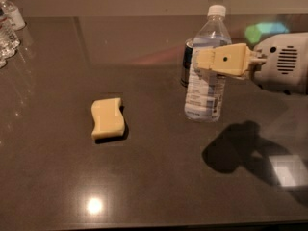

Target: Place blue plastic bottle upright

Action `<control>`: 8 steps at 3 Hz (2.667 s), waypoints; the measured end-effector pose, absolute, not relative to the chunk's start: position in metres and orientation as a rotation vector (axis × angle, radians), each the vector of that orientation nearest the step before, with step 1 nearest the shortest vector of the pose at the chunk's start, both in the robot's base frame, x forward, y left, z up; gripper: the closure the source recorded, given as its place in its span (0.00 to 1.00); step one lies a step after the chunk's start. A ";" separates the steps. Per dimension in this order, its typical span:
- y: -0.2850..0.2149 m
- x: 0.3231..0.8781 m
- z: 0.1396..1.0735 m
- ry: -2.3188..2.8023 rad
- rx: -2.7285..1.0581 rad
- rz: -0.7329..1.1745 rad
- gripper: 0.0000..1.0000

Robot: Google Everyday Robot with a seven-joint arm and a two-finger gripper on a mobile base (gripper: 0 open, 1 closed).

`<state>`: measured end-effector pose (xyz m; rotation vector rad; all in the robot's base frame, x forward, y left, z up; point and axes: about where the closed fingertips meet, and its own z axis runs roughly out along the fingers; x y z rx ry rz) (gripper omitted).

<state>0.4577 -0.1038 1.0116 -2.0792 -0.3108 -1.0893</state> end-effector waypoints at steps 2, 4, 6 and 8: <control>-0.121 0.469 0.993 -0.674 -2.027 -1.347 1.00; -0.131 0.492 0.977 -0.856 -1.953 -1.621 1.00; -0.155 0.505 0.968 -0.766 -1.982 -1.724 1.00; -0.176 0.505 0.965 -0.586 -1.983 -1.774 1.00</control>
Offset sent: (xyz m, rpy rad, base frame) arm 0.0223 -0.0294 -0.0334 -0.4417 -0.6749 0.2099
